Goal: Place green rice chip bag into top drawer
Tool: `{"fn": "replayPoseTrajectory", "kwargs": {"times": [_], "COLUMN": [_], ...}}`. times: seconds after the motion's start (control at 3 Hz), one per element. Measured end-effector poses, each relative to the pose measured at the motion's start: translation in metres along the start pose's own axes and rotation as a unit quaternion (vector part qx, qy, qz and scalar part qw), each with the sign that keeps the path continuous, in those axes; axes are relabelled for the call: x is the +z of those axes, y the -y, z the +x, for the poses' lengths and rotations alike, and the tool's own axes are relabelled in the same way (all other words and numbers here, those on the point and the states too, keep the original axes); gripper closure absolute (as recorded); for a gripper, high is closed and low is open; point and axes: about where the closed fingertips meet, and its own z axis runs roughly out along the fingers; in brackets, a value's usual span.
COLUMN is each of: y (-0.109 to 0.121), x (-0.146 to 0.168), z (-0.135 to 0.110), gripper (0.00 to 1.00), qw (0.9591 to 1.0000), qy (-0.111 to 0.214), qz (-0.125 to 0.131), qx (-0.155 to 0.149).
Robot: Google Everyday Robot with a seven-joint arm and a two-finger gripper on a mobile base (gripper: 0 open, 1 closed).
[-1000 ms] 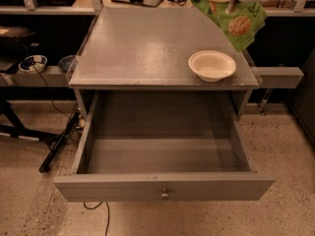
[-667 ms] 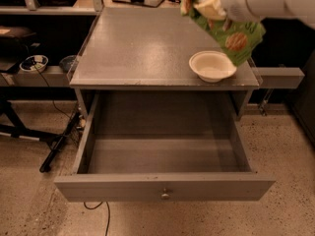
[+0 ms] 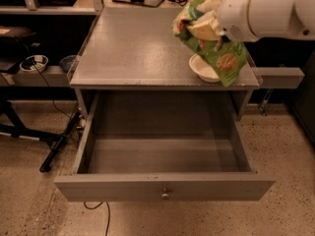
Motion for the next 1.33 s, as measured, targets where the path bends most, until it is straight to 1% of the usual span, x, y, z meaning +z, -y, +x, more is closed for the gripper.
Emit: {"fn": "replayPoseTrajectory", "kwargs": {"times": [0.33, 0.67, 1.0, 1.33], "y": [-0.023, -0.038, -0.049, -0.049], "x": [0.009, 0.011, 0.008, 0.008], "z": [-0.005, -0.005, -0.001, -0.001], "gripper": [1.00, 1.00, 1.00, 1.00], "qw": [0.9954, 0.9890, 0.9846, 0.9846], "qy": [0.057, 0.088, 0.101, 0.101], "qz": [-0.076, -0.118, -0.141, -0.141], "qx": [0.012, 0.016, 0.022, 0.022]}}
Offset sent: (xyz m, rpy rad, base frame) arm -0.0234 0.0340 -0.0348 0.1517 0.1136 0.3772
